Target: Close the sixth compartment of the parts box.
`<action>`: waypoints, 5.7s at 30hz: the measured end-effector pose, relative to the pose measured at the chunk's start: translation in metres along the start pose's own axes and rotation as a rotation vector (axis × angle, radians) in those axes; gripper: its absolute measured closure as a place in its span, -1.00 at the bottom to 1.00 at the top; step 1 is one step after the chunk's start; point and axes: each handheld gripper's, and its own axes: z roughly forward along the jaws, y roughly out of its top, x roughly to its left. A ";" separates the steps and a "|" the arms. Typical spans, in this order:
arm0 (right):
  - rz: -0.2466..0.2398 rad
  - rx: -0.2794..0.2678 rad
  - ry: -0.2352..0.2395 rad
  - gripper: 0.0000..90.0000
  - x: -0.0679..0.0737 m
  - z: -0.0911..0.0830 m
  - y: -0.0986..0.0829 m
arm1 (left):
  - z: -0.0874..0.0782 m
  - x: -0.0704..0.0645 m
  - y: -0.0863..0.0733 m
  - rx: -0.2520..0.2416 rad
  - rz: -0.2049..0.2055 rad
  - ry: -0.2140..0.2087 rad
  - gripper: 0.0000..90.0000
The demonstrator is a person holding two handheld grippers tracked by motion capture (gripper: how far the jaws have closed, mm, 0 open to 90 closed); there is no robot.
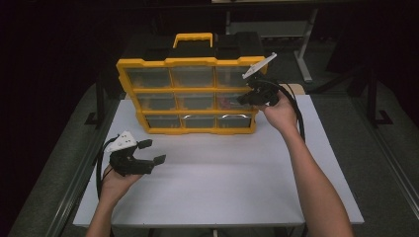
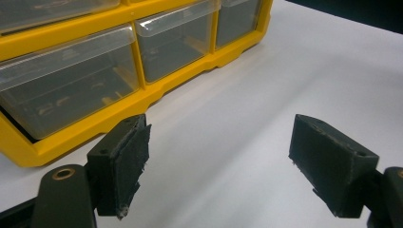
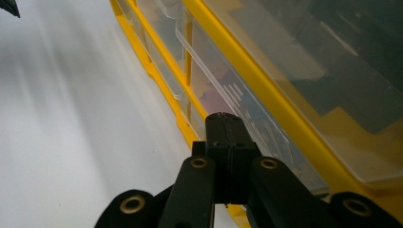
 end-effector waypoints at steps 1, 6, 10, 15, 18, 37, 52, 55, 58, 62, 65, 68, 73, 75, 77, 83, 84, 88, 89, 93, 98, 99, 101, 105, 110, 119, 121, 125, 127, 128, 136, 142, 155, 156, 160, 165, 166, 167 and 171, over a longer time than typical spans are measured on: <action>-0.001 0.001 0.000 0.98 0.000 0.000 0.000 | 0.000 0.000 0.000 -0.004 0.004 0.000 -0.54; -0.001 -0.002 0.000 0.98 -0.001 0.000 0.000 | 0.000 0.000 0.000 -0.004 0.003 0.001 -0.54; 0.002 -0.009 0.006 0.98 -0.001 0.000 -0.001 | 0.000 0.000 0.001 -0.002 0.004 0.003 -0.54; 0.001 -0.027 0.003 0.98 -0.001 -0.003 -0.001 | 0.000 0.000 0.001 -0.001 0.003 0.003 -0.54; 0.000 -0.032 -0.001 0.97 0.000 -0.004 -0.001 | 0.001 -0.001 0.001 0.002 0.007 0.002 -0.54; 0.049 -0.089 0.086 0.62 0.004 -0.010 -0.017 | 0.007 -0.004 0.000 0.024 0.012 -0.005 -0.54; 0.092 -0.138 0.091 0.35 0.006 -0.013 -0.033 | 0.008 -0.005 0.000 0.019 0.015 -0.019 -0.54; 0.100 -0.144 0.089 0.31 0.006 -0.014 -0.037 | 0.008 -0.006 0.000 0.027 0.012 -0.022 -0.54; 0.109 -0.153 0.090 0.26 0.005 -0.015 -0.041 | 0.008 -0.006 0.000 0.026 0.016 -0.023 -0.54; 0.110 -0.159 0.089 0.22 0.005 -0.015 -0.045 | 0.008 -0.006 0.000 0.025 0.015 -0.025 -0.54; 0.120 -0.165 0.094 0.19 0.004 -0.014 -0.049 | 0.007 -0.006 0.000 0.031 0.018 -0.027 -0.54; 0.127 -0.160 0.093 0.16 0.006 -0.013 -0.052 | 0.008 -0.006 -0.001 0.025 0.015 -0.027 -0.54; 0.127 -0.168 0.095 0.10 0.007 -0.011 -0.060 | 0.008 -0.006 -0.001 0.028 0.014 -0.030 -0.54; 0.129 -0.171 0.093 0.07 0.007 -0.011 -0.063 | 0.009 -0.006 -0.001 0.031 0.017 -0.031 -0.54; 0.132 -0.178 0.090 0.04 0.007 -0.012 -0.066 | 0.009 -0.006 -0.001 0.030 0.022 -0.033 -0.54; 0.144 -0.187 0.086 0.00 0.009 -0.013 -0.076 | 0.009 -0.007 -0.001 0.031 0.019 -0.032 -0.54; 0.148 -0.189 0.089 0.00 0.009 -0.013 -0.077 | 0.009 -0.007 -0.001 0.032 0.019 -0.033 -0.54; 0.144 -0.191 0.088 -0.03 0.011 -0.015 -0.082 | 0.008 -0.006 -0.001 0.038 0.027 -0.032 -0.54; 0.149 -0.190 0.088 -0.04 0.012 -0.015 -0.083 | 0.008 -0.006 -0.001 0.039 0.025 -0.033 -0.54; 0.149 -0.190 0.077 -0.08 0.013 -0.014 -0.089 | 0.007 -0.006 -0.001 0.035 0.020 -0.034 -0.55; 0.160 -0.194 0.069 -0.11 0.014 -0.012 -0.097 | 0.007 -0.005 -0.002 0.038 0.019 -0.033 -0.55; 0.164 -0.193 0.066 -0.12 0.014 -0.012 -0.098 | 0.007 -0.005 -0.002 0.038 0.020 -0.033 -0.55; 0.167 -0.193 0.066 -0.13 0.015 -0.011 -0.101 | 0.007 -0.005 -0.002 0.039 0.020 -0.032 -0.55; 0.170 -0.186 0.064 -0.18 0.017 -0.010 -0.107 | 0.007 -0.005 -0.003 0.044 0.024 -0.031 -0.55; 0.166 -0.188 0.055 -0.22 0.019 -0.011 -0.116 | 0.009 -0.005 -0.004 0.055 0.023 -0.033 -0.55; 0.181 -0.194 0.030 -0.28 0.024 -0.016 -0.131 | 0.012 -0.009 -0.006 0.059 0.020 -0.040 -0.58; 0.194 -0.189 0.025 -0.30 0.025 -0.017 -0.134 | 0.012 -0.010 -0.006 0.060 0.025 -0.042 -0.58; 0.195 -0.194 0.019 -0.34 0.025 -0.018 -0.142 | 0.013 -0.011 -0.006 0.057 0.026 -0.045 -0.60; 0.205 -0.195 0.018 -0.35 0.026 -0.019 -0.145 | 0.013 -0.011 -0.006 0.060 0.023 -0.045 -0.60; 0.199 -0.198 0.016 -0.36 0.026 -0.020 -0.146 | 0.014 -0.012 -0.006 0.054 0.017 -0.047 -0.61; 0.224 -0.207 -0.004 -0.44 0.029 -0.025 -0.162 | 0.015 -0.014 -0.006 0.062 0.030 -0.051 -0.64; 0.250 -0.204 -0.016 -0.50 0.029 -0.028 -0.174 | 0.017 -0.017 -0.008 0.057 0.036 -0.059 -0.65; 0.274 -0.205 -0.036 -0.56 0.033 -0.031 -0.195 | 0.013 -0.018 -0.015 0.059 0.027 -0.058 -0.65; 0.278 -0.203 -0.037 -0.56 0.033 -0.031 -0.196 | 0.014 -0.018 -0.015 0.057 0.026 -0.058 -0.66; 0.276 -0.196 -0.034 -0.60 0.035 -0.031 -0.202 | 0.013 -0.018 -0.019 0.068 0.028 -0.056 -0.65; 0.284 -0.198 -0.041 -0.64 0.038 -0.033 -0.210 | 0.012 -0.018 -0.023 0.071 0.022 -0.058 -0.65; 0.283 -0.197 -0.044 -0.64 0.038 -0.033 -0.212 | 0.012 -0.018 -0.024 0.066 0.015 -0.059 -0.65; 0.286 -0.200 -0.044 -0.65 0.039 -0.033 -0.213 | 0.012 -0.018 -0.024 0.068 0.015 -0.056 -0.65; 0.290 -0.199 -0.049 -0.65 0.040 -0.034 -0.218 | 0.011 -0.017 -0.027 0.072 0.019 -0.053 -0.65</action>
